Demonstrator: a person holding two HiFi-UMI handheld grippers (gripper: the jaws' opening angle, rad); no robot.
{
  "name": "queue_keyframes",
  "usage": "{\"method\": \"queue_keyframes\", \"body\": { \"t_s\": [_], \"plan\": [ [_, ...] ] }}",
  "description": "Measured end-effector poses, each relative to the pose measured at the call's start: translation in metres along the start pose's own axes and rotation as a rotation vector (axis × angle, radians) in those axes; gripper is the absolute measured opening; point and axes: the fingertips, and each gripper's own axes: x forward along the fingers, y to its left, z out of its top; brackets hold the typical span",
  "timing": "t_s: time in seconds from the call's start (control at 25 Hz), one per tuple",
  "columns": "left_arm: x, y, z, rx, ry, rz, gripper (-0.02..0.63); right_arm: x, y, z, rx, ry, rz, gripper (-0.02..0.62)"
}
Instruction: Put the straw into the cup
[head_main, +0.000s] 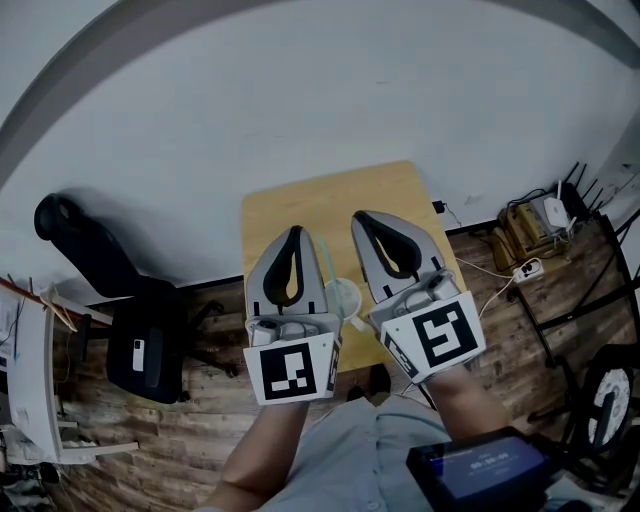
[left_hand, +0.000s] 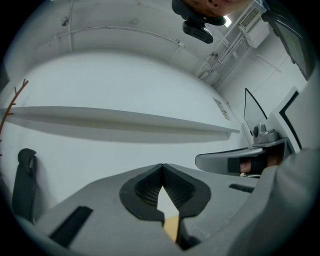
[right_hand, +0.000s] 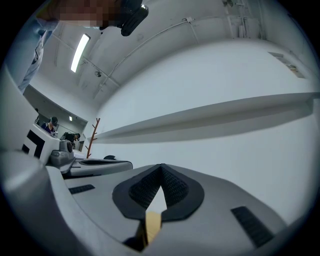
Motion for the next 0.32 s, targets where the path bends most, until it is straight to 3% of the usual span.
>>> {"method": "queue_keyframes", "body": {
  "t_s": [0.32],
  "plan": [
    [0.0, -0.0046, 0.0012, -0.014, -0.004, 0.002, -0.002, -0.0047, -0.004, -0.0017, 0.0, 0.005, -0.009, -0.003]
  ]
}}
